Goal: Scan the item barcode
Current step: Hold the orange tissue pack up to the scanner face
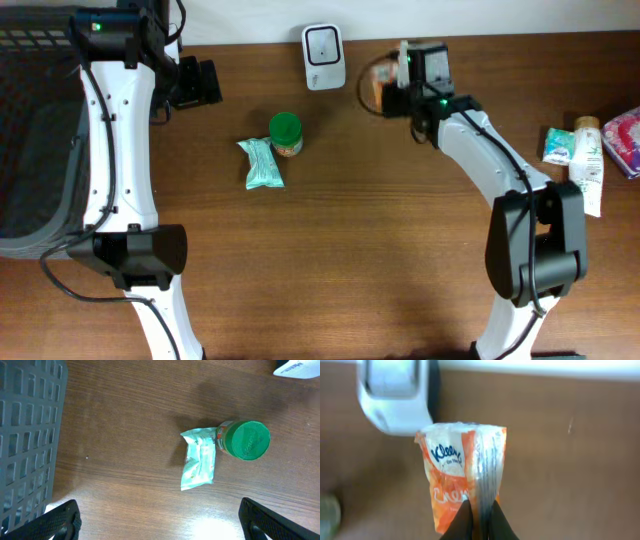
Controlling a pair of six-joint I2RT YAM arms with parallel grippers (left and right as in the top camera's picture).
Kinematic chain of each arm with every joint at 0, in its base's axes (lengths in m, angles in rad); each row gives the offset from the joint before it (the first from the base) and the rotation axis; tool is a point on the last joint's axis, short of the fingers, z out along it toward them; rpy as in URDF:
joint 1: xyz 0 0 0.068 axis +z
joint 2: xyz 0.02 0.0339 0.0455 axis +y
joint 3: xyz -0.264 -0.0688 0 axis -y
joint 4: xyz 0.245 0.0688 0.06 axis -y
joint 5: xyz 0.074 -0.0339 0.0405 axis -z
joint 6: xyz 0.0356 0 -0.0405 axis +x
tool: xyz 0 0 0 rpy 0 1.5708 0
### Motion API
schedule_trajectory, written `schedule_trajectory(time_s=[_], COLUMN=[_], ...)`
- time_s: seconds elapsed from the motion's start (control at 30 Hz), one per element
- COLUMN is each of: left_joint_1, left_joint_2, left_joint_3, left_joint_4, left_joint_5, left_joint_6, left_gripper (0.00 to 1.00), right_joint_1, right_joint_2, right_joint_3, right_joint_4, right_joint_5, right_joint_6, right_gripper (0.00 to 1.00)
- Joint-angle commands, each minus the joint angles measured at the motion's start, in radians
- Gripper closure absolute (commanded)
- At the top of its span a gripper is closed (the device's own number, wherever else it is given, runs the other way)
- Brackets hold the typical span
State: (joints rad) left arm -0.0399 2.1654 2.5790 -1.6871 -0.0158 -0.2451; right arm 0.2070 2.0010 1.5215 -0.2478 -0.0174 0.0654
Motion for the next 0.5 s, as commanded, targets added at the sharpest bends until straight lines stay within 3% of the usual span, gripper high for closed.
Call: schedule_trajectory(time_s=[0.0,0.3,0.47], left_joint_1=[-0.005,-0.005,-0.005], left_joint_2=[-0.017,-0.017,-0.017], left_joint_3=[0.006,0.006,0.006], left_joint_4=[-0.001,-0.001,-0.001], left_joint_5=[-0.007,-0.007,-0.007], left_joint_6=[0.012,0.012,0.012], left_gripper=[0.01,0.01,0.01], right_joint_1=[0.041,0.103,0.134], right_joint_2=[0.023,0.206,0.284], right_joint_3=[0.018,0.027,0.182], right_joint_4=[0.199,0.724,0.722], right_joint_5=[0.056,0.06,0.06], right_joint_6=[-0.195,-0.211,-0.208], right_gripper=[0.96,0.96,0.96])
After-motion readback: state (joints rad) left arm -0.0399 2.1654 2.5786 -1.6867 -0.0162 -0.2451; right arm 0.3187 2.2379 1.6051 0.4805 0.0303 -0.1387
